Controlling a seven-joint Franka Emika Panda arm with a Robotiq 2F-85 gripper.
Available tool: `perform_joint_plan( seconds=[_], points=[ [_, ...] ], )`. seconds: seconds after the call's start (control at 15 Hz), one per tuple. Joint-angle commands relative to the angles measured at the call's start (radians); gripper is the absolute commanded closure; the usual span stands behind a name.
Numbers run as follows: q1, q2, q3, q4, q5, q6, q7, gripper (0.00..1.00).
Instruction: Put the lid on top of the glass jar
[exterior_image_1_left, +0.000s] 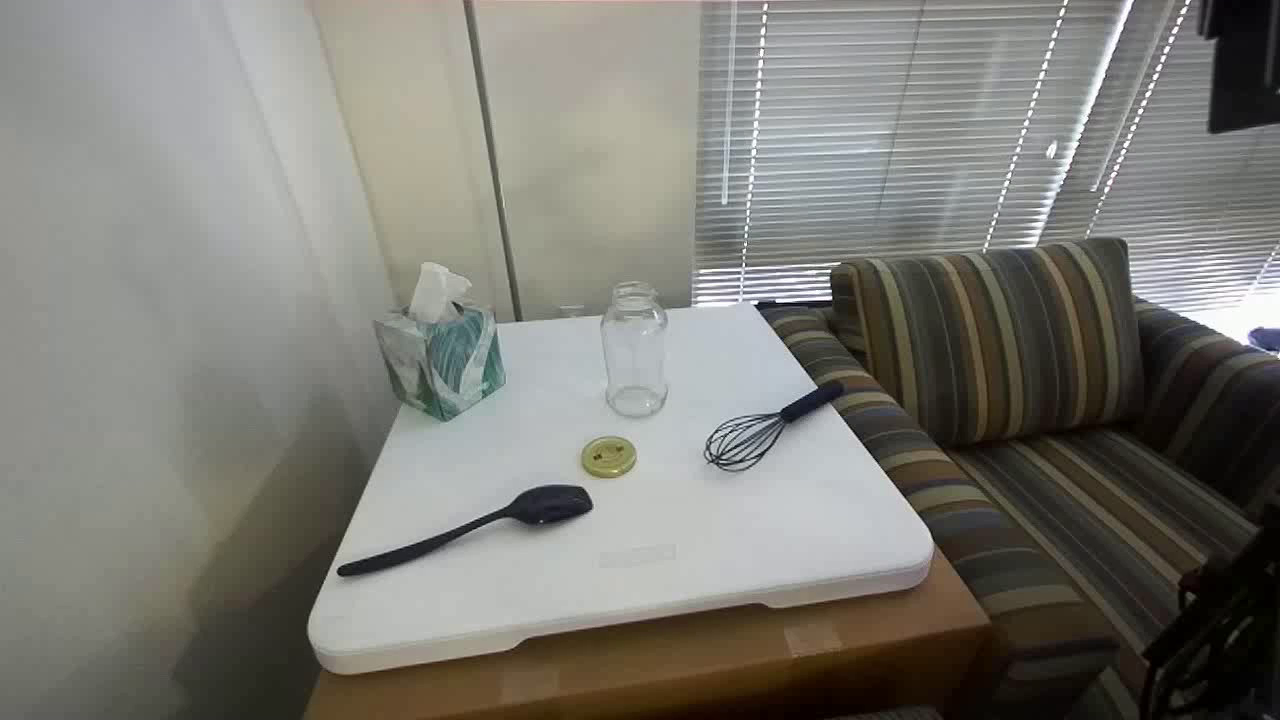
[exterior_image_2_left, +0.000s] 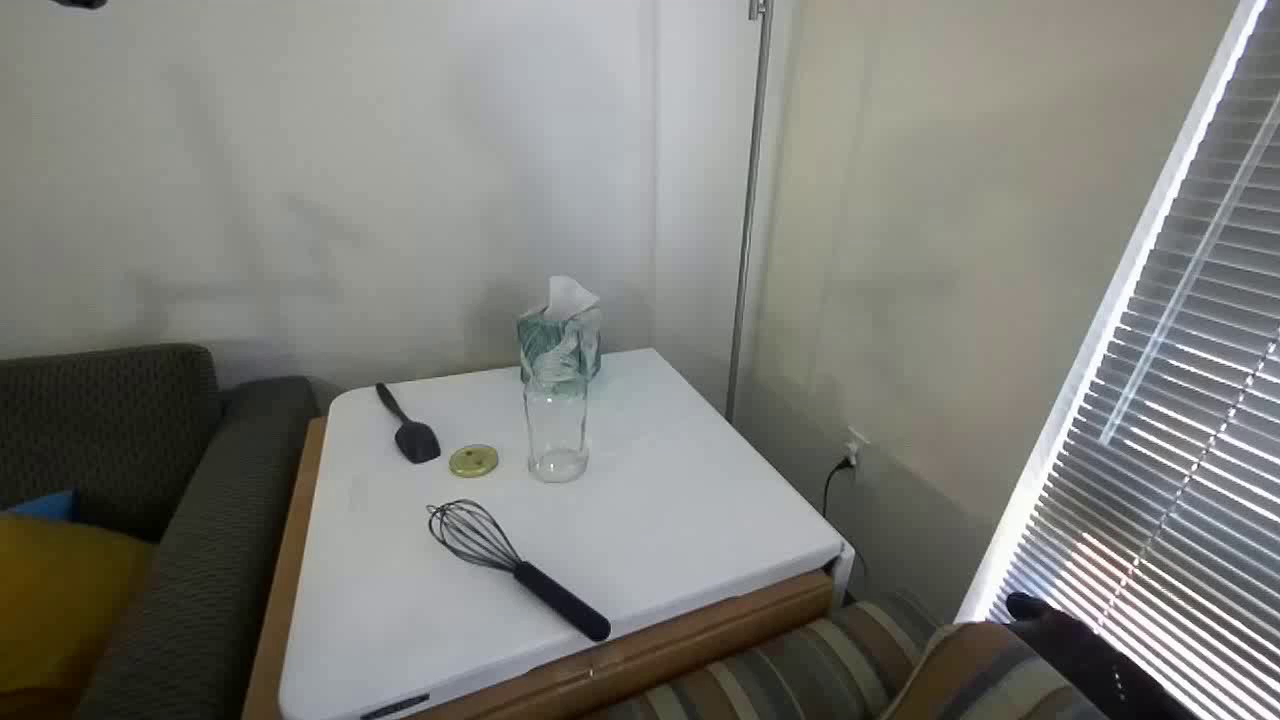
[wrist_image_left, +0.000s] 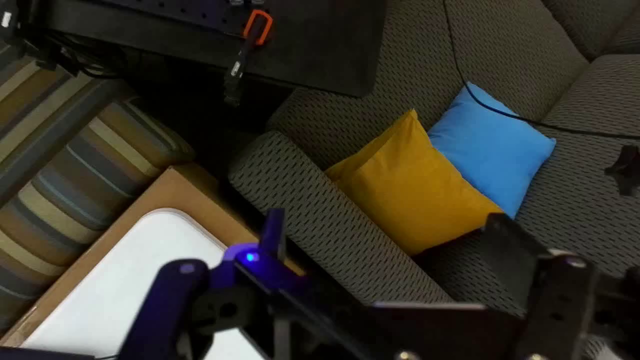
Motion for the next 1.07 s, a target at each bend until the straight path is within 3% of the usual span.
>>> perform_joint_plan(
  seconds=[0.0,0.4,0.73,1.0],
  points=[
    [-0.023,0.000,0.020,0.003,0.006,-0.005,-0.006,0.00],
    [-0.033,0.093,-0.011,0.013,-0.026,0.114,-0.191,0.00],
    [-0.060,0.274,-0.054,0.086,-0.004,0.265,-0.361,0.00],
    [-0.101,0.396,-0.068,0.164,0.013,0.244,-0.369,0.00]
  ],
)
